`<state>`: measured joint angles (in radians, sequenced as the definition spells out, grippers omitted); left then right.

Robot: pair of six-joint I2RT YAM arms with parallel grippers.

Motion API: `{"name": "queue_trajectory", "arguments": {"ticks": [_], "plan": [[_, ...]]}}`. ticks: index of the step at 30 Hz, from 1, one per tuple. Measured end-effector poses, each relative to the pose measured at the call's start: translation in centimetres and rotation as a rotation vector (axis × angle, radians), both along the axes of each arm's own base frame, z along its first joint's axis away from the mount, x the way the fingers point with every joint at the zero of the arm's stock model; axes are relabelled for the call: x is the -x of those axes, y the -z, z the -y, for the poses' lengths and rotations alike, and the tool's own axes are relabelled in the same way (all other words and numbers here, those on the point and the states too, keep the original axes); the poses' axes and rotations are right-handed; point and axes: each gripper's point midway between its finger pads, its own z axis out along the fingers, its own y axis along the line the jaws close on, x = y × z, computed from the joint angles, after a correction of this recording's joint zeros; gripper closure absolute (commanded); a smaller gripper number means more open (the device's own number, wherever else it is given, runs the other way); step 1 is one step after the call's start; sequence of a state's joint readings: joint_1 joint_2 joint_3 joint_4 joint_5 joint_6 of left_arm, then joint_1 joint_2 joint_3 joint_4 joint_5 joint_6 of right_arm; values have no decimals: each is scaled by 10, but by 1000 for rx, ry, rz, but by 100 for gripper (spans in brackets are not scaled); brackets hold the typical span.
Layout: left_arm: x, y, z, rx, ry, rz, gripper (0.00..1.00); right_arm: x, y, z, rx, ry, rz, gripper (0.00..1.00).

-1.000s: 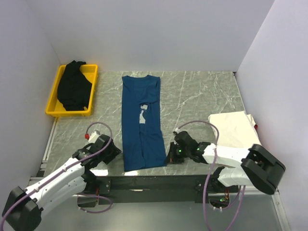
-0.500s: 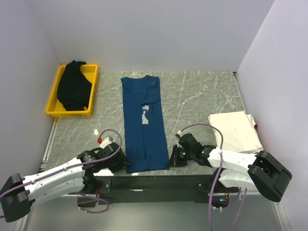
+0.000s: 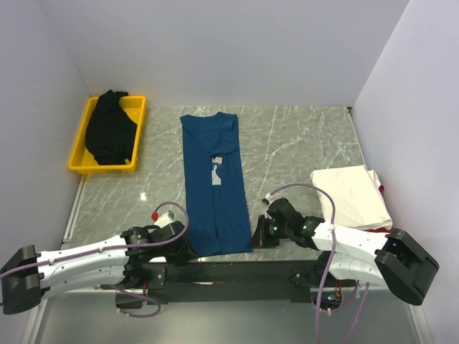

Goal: Fold and stack the t-shirts
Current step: Fold the tshirt

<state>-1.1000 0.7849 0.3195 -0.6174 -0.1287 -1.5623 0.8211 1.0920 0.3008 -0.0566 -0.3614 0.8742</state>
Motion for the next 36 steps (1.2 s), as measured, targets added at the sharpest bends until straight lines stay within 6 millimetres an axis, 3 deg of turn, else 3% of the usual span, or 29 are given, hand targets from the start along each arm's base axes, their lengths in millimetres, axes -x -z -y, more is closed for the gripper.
{"name": "queue_trajectory", "arguments": {"ticks": [10, 20, 31, 36], "plan": [[-1, 0, 2, -15, -11, 6, 67, 3, -2, 2, -17, 11, -3, 100], [-4, -2, -2, -23, -9, 35, 99, 4, -2, 3, -19, 16, -8, 100], [1, -5, 3, -52, 98, 42, 100, 16, -15, -2, -53, -27, 19, 100], [-10, -33, 13, -44, 140, 117, 100, 14, -18, 3, -18, -19, 36, 100]]}}
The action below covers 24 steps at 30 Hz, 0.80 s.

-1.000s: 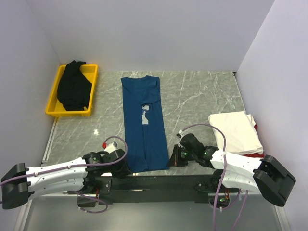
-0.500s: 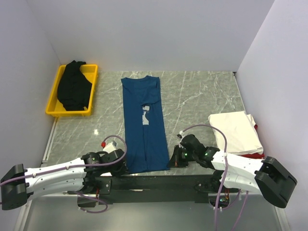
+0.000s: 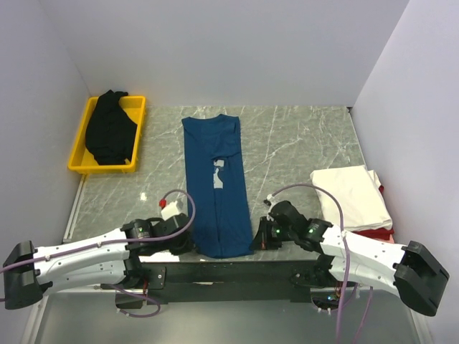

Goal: Fold and stack the t-shirts
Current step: Fold the tshirt

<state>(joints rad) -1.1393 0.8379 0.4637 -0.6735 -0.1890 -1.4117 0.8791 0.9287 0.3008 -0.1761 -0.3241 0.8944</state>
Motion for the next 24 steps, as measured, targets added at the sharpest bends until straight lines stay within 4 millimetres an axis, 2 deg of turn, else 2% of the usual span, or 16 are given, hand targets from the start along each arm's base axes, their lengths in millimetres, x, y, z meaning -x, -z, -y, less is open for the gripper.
{"name": "queue_trajectory", "arguments": {"ticks": [3, 5, 7, 14, 18, 24], "plan": [[-20, -27, 11, 16, 5, 78, 100, -9, -9, -2, 30, -4, 19, 100], [-40, -39, 16, 6, -11, 119, 100, -24, -20, -8, 34, 0, 45, 100], [-60, -45, 16, -13, -33, 146, 100, -47, -34, -14, 37, 20, 70, 100], [-131, -48, -3, -105, -139, 196, 100, -151, -79, -39, 22, 106, 165, 100], [-179, -54, -10, -127, -214, 221, 100, -199, -78, -49, 36, 126, 168, 100], [-235, -55, -15, -135, -287, 226, 100, -258, -54, -45, 72, 180, 115, 100]]}}
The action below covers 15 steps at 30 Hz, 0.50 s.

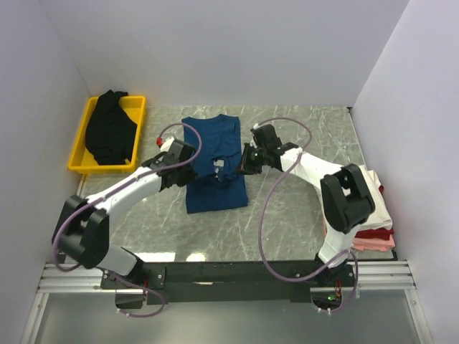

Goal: Fold and stack the t-shirts
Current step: Fold the tshirt

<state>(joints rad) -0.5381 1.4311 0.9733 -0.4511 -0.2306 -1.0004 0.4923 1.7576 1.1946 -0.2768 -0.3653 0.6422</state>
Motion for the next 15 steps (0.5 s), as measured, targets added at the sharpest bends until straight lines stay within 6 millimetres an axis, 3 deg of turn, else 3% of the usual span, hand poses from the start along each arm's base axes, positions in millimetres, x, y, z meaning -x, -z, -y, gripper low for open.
{"name": "queue_trajectory", "arguments": {"ticks": [4, 9, 15], "plan": [[-31, 6, -4, 0, -33, -9, 100, -29, 2, 3, -6, 24, -14, 100], [-55, 18, -13, 10, -61, -36, 100, -58, -10, 6, -35, 46, -2, 100], [-81, 23, -15, 19, -60, -43, 100, -74, -7, 13, -54, 61, -14, 100]]}}
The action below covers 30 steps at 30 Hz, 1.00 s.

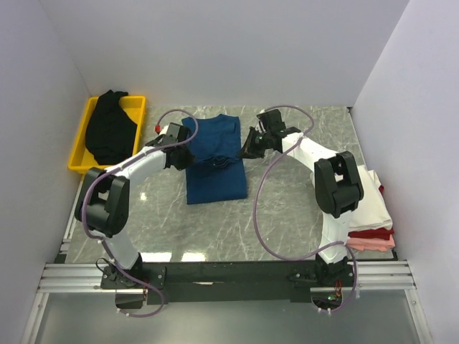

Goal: Fold and stack the t-shirts
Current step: Fold the tshirt

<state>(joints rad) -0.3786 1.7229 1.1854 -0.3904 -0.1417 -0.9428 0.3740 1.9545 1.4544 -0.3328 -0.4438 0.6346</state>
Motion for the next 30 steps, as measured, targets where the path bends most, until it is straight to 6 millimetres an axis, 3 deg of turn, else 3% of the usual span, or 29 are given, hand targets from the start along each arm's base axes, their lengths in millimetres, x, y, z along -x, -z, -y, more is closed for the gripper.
{"name": "queue_trajectory", "arguments": {"ticks": [8, 12, 13, 16, 19, 22, 27, 30], "plan": [[-16, 4, -1, 19, 13, 6, 99, -12, 27, 4, -6, 0, -64, 97], [-21, 4, -3, 25, 26, 18, 69, -22, 26, 2, -14, -11, -63, 80], [-22, 4, -4, 26, 28, 22, 49, -26, 23, 2, -14, -14, -54, 67], [-29, 1, -11, 24, 27, 43, 34, -34, 18, 3, -10, -24, -24, 52], [-32, -5, -18, 24, 18, 64, 37, -37, 18, 10, 4, -18, -15, 49], [-30, -21, -24, 34, 11, 103, 49, -37, 20, 18, 30, -5, -10, 50], [-25, -60, -14, 84, 43, 200, 85, -20, 8, 26, 59, 12, 14, 52], [-21, -63, 2, 111, 85, 217, 93, -11, 1, 19, 64, -2, 43, 52]]}}
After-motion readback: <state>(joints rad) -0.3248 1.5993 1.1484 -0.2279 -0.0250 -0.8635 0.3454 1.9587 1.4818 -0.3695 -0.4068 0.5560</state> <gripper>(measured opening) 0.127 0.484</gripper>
